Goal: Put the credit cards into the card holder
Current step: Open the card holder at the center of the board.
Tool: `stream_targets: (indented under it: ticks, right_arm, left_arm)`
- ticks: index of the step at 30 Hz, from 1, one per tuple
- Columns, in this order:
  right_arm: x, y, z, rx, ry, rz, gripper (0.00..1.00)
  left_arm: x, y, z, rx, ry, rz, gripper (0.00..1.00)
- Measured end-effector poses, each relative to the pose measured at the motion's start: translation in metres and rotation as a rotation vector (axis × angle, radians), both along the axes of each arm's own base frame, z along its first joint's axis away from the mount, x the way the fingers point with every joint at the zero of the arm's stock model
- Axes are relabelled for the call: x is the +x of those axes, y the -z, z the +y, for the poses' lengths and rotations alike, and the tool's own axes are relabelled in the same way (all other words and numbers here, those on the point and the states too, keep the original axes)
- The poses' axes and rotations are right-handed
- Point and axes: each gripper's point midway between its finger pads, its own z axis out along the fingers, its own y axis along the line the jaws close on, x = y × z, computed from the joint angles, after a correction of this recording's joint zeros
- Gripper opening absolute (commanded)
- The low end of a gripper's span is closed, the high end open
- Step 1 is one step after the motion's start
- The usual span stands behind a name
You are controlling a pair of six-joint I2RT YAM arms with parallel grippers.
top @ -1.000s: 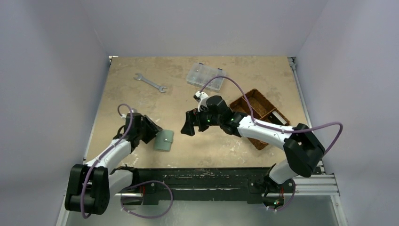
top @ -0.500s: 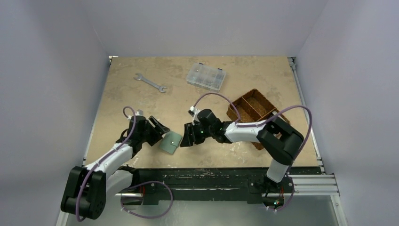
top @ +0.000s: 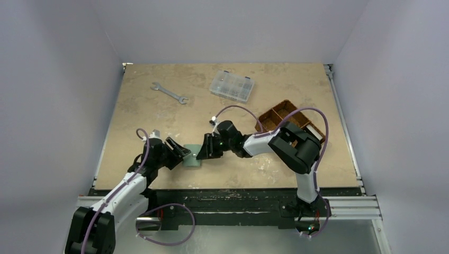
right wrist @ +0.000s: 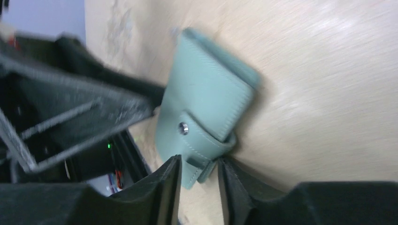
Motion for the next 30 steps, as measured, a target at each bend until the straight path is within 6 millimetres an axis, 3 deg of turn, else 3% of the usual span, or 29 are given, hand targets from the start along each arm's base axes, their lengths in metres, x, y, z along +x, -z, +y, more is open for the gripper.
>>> stream_targets:
  ticks: [5,8,10,15,17,21,25,30]
  right_arm:
    - [0.056,0.005,-0.022,0.018,0.099,0.002,0.39]
    - [0.078,0.003,-0.031,-0.003,0.105,-0.046,0.44]
    - [0.078,0.003,-0.032,-0.018,0.084,-0.084,0.5]
    - [0.059,0.0,-0.036,-0.073,0.013,-0.166,0.51]
    - [0.052,0.002,-0.035,-0.088,-0.023,-0.195,0.47]
    - [0.048,0.004,-0.03,-0.132,-0.062,-0.257,0.39]
    - [0.047,0.007,-0.027,-0.18,-0.067,-0.307,0.35]
    - [0.052,0.011,-0.027,-0.215,-0.05,-0.346,0.16]
  left_arm:
    - [-0.011,-0.001,-0.018,-0.053,0.059,0.009,0.54]
    - [-0.014,0.001,-0.024,-0.072,0.087,0.023,0.53]
    - [-0.013,0.003,-0.027,-0.079,0.096,0.03,0.53]
    - [-0.01,0.002,-0.028,-0.073,0.094,0.046,0.47]
    - [-0.012,0.003,-0.023,-0.056,0.074,0.047,0.47]
    - [-0.014,0.002,-0.01,-0.014,0.019,0.02,0.59]
    - [-0.011,0.002,-0.004,-0.002,-0.014,0.004,0.61]
    - [0.004,0.003,-0.011,-0.021,-0.011,-0.026,0.6]
